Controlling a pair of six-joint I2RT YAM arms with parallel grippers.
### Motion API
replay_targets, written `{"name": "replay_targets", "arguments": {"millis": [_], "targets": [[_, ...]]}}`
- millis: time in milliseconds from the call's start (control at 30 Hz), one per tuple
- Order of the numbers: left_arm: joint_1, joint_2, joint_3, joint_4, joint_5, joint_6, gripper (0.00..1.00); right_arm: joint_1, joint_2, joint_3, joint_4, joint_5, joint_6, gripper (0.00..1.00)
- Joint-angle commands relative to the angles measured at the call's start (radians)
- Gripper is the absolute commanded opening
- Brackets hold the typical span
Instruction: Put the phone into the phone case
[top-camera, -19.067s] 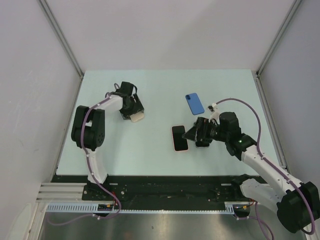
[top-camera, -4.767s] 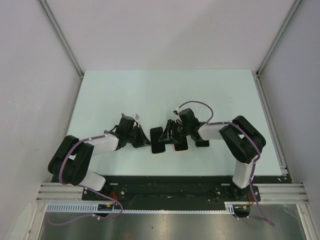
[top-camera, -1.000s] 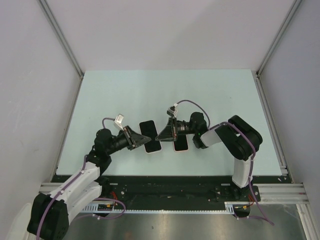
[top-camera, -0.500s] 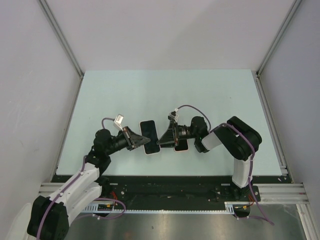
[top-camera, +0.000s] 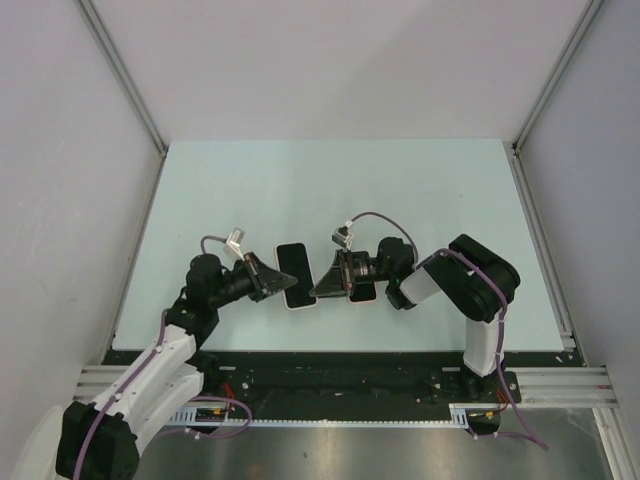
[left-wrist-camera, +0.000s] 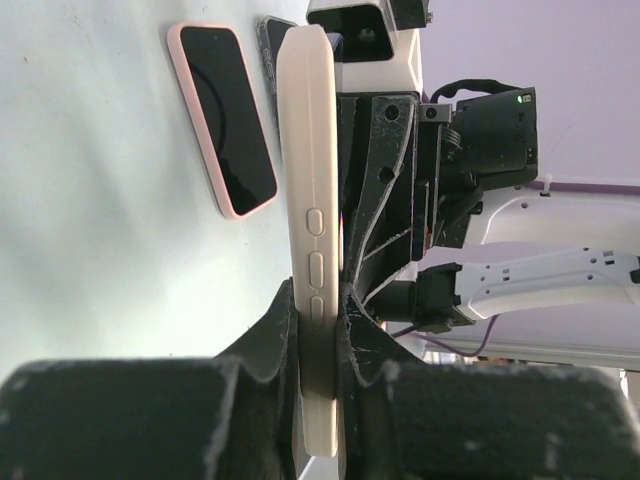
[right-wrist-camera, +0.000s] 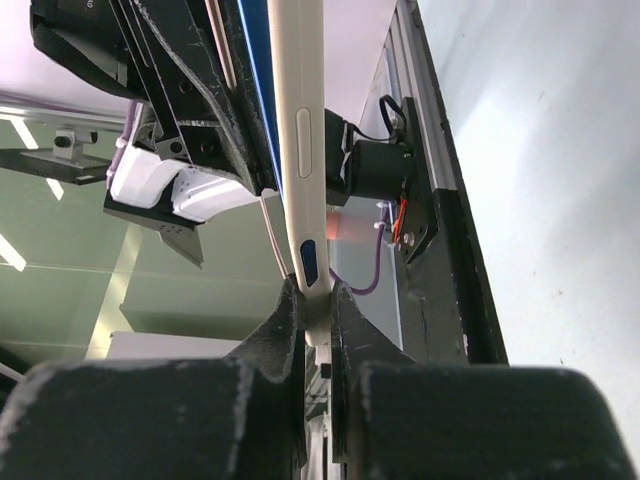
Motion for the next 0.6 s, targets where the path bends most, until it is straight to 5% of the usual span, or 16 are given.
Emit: {"name": "replay_targets", "arguments": {"millis": [0,167,267,400,567], "targets": [[0.009,-0.045,0.096,-0.119,-0.102,0.211,0.0,0.004,-0.027,0.004,0.128,0.029,0.025,0.01],[0.009,-0.036,0.102,-0.055,0.059,0.205,0.0,0.001,-0.133,0.005,-0.088,0.061,-0.16,0.45],[0.009,-0.025,0.104,-0.038,0.163,0.206,0.0,0.0,-0.246,0.013,-0.32,0.11,-0.345,0.59],[0.007,-0.024,0.075,0.049,0.266,0.17,0.0,0.0,-0.371,0.056,-0.678,0.197,-0.57,0.71],[0.009,-0.016,0.01,0.186,0.352,0.093,0.0,-0.023,-0.415,0.101,-0.744,0.193,-0.61,0.76]]}}
